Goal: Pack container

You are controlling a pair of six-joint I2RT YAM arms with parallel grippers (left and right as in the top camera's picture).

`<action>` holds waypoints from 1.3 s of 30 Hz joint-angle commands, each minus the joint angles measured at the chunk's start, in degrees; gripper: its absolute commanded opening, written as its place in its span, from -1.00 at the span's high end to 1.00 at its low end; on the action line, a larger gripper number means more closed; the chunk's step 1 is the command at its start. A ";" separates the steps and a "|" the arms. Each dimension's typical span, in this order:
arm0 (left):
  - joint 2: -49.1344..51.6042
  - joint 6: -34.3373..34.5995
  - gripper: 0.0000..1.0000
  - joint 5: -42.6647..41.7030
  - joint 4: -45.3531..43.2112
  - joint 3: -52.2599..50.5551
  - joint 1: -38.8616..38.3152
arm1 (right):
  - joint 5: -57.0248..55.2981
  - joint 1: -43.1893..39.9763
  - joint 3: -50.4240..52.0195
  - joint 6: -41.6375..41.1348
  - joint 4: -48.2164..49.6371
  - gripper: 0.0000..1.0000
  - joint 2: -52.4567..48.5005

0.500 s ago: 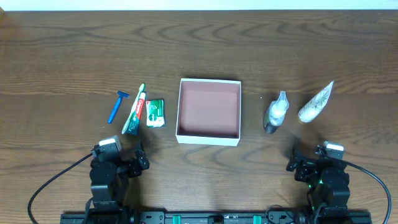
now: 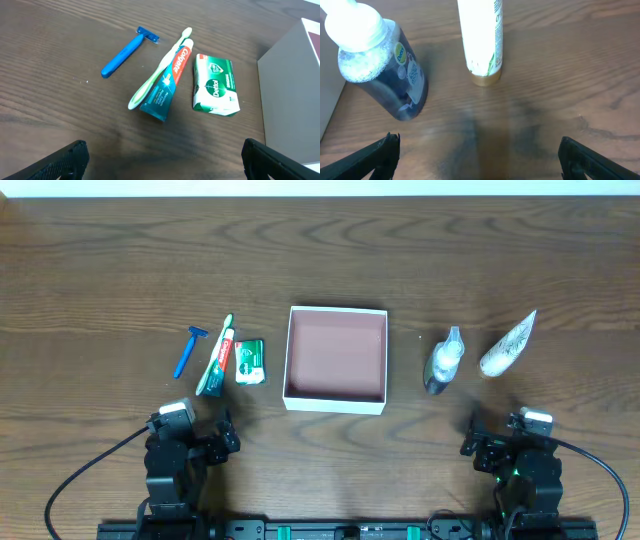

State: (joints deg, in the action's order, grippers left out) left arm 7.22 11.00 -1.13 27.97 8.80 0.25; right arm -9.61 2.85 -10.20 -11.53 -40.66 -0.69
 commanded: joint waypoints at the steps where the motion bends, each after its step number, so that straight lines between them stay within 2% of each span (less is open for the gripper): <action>1: -0.46 0.72 -0.96 0.07 -0.11 -0.98 -0.22 | 0.02 -0.22 0.15 -0.52 -0.09 -0.99 0.35; 17: -0.46 0.72 -0.97 0.04 -0.11 -0.98 -0.22 | 0.37 -0.22 0.15 -0.50 -1.51 -0.99 0.35; 20: -0.46 0.72 -0.96 0.07 -0.11 -0.98 -0.22 | 3.76 -0.22 0.15 -0.90 -1.46 -0.98 0.35; 33: -0.46 0.70 -0.96 0.07 -0.11 -0.98 -0.22 | 8.02 -0.22 -0.55 -0.85 8.70 -0.98 0.35; 39: -0.46 0.72 -0.96 0.07 -0.11 -0.98 -0.22 | 14.21 -0.22 -6.95 -0.90 10.01 -0.99 -2.64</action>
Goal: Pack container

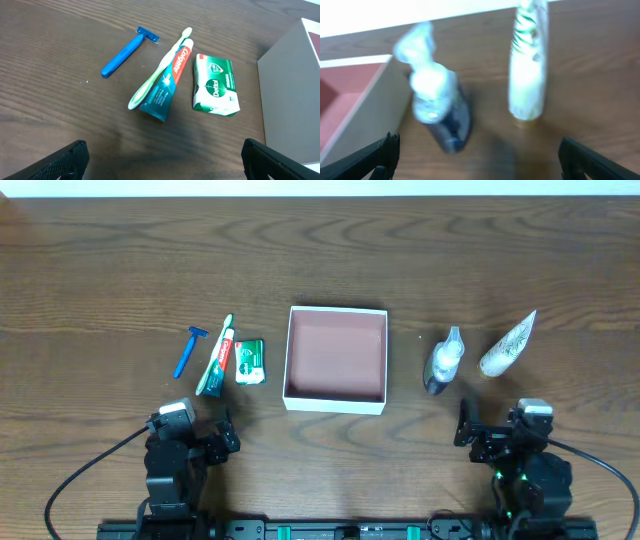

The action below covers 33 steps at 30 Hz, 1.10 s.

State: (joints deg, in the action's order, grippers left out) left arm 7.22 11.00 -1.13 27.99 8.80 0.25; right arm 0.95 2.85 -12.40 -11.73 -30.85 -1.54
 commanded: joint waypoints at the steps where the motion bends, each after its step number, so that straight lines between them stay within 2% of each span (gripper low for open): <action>1: -0.46 0.70 -0.96 0.07 -0.13 -0.98 -0.22 | 3.61 -0.22 -7.43 -0.66 -0.17 -0.99 -3.87; 5: -0.46 0.72 -0.96 0.07 -0.13 -0.98 -0.22 | 3.56 -0.22 -19.28 0.02 -2.14 -0.99 -13.94; 8: -0.46 0.72 -0.96 0.07 -0.15 -0.98 -0.22 | 3.52 -0.22 -32.79 1.25 -6.97 -0.98 -26.03; 11: -0.46 0.72 -0.96 0.07 -0.13 -0.98 -0.22 | 1.86 -0.22 -48.17 2.95 -16.00 -0.99 -39.89; 15: -0.46 0.72 -0.96 0.04 -0.13 -0.98 -0.22 | -3.93 -0.22 -70.97 11.37 -32.44 -0.99 -58.64; 19: -0.46 0.72 -0.96 0.04 -0.13 -0.98 -0.22 | -3.82 -0.24 -85.40 11.96 -43.69 -0.99 -72.04; 26: -0.46 0.72 -0.97 0.07 -0.13 -0.98 -0.22 | -4.20 -6.14 -88.70 -1.33 -43.06 -0.97 -83.43; 33: -0.46 0.72 -0.96 0.07 -0.13 -0.98 -0.22 | -5.44 -10.51 -88.70 -6.97 -43.50 -0.76 -90.92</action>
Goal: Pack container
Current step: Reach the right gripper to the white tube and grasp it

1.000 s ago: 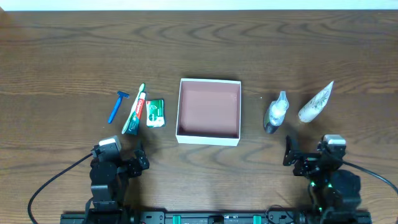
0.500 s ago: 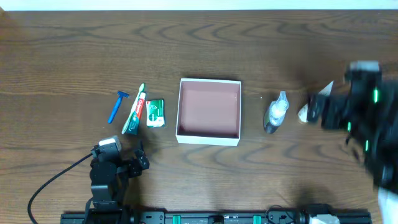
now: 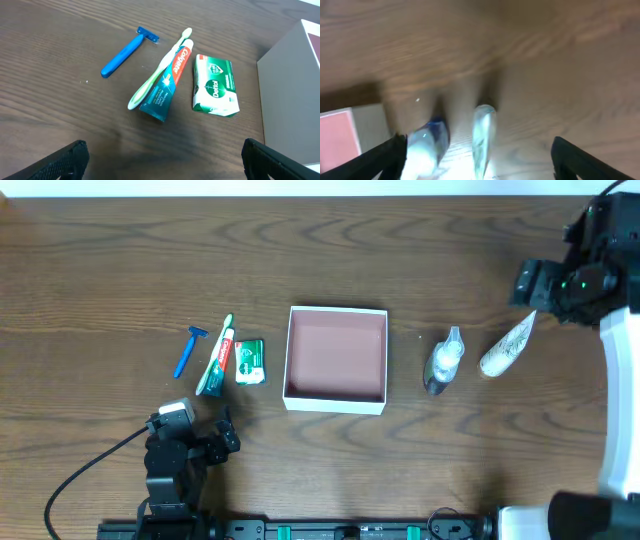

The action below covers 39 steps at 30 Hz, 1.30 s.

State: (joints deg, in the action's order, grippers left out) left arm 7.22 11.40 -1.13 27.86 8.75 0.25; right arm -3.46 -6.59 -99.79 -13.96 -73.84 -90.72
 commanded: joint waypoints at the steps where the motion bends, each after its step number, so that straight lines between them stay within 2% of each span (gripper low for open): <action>1: -0.46 0.33 -0.96 0.04 0.00 -0.94 -0.22 | -0.79 -1.05 -1.31 -4.96 -0.94 -0.75 -2.73; 10: -0.46 0.33 -0.96 0.07 -0.02 -0.94 -0.22 | -1.07 -0.15 -1.29 -5.33 -4.94 -0.77 -8.39; 18: -0.46 0.33 -0.96 0.07 0.00 -0.94 -0.22 | -2.60 -0.33 -1.09 -5.29 -5.18 -0.76 -8.87; 22: -0.46 0.33 -0.96 0.07 -0.02 -0.94 -0.22 | -2.43 -0.17 0.26 -5.31 -4.83 -0.59 -9.40; 29: -0.46 0.33 -0.96 0.07 0.00 -0.94 -0.22 | -1.88 0.63 8.31 -6.54 -1.84 -0.47 -9.60; 33: -0.46 0.31 -0.96 0.04 0.00 -0.94 -0.22 | -1.84 0.61 10.78 -6.64 0.59 0.01 -9.60; 34: -0.46 0.31 -0.96 0.07 0.00 -0.94 -0.22 | -1.55 0.63 10.80 -6.62 0.59 0.31 -9.60; 35: -0.46 0.33 -0.96 0.04 -0.02 -0.94 -0.22 | -1.14 0.66 10.78 -6.60 0.61 0.53 -9.57; 37: -0.46 0.33 -0.96 0.04 0.00 -0.94 -0.22 | -1.03 0.66 10.71 -6.58 0.92 0.88 -9.20; 38: -0.46 0.33 -0.96 0.07 0.00 -0.94 -0.22 | -1.03 0.66 10.43 -6.54 1.05 0.97 -8.87; 39: -0.46 0.33 -0.96 0.07 0.00 -0.94 -0.22 | -1.05 0.66 9.88 -6.40 1.03 0.98 -8.57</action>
State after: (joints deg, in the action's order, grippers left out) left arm 7.22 11.79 -1.15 27.88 8.75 0.25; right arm -4.45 -6.44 -89.08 -20.32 -73.08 -100.44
